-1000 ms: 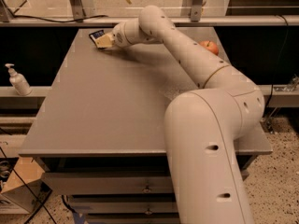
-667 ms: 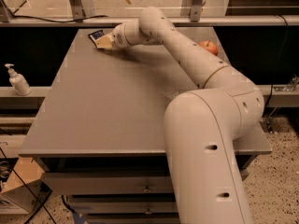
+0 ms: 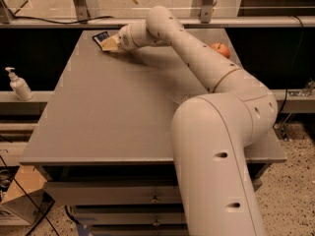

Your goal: Pick rxbar blueberry

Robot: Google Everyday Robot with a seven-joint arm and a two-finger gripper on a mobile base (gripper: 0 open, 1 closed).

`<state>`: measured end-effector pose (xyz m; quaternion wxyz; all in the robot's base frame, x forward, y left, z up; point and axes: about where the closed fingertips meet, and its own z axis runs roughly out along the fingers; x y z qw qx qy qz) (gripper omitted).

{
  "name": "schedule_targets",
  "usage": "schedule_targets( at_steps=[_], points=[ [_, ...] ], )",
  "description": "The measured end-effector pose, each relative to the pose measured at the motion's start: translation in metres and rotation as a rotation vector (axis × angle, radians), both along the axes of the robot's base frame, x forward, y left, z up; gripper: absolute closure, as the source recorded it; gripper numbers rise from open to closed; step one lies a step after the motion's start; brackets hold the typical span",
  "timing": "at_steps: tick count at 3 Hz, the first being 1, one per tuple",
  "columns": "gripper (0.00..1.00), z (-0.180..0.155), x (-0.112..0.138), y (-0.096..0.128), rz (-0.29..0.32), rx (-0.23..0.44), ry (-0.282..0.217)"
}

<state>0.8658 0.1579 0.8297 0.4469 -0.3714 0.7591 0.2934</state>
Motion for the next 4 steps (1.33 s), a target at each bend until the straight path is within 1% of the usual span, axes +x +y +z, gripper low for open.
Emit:
schedule_targets(
  at_steps=[4],
  points=[
    [1.0,0.0007,0.0,-0.0002,0.0,0.0,-0.001]
  ],
)
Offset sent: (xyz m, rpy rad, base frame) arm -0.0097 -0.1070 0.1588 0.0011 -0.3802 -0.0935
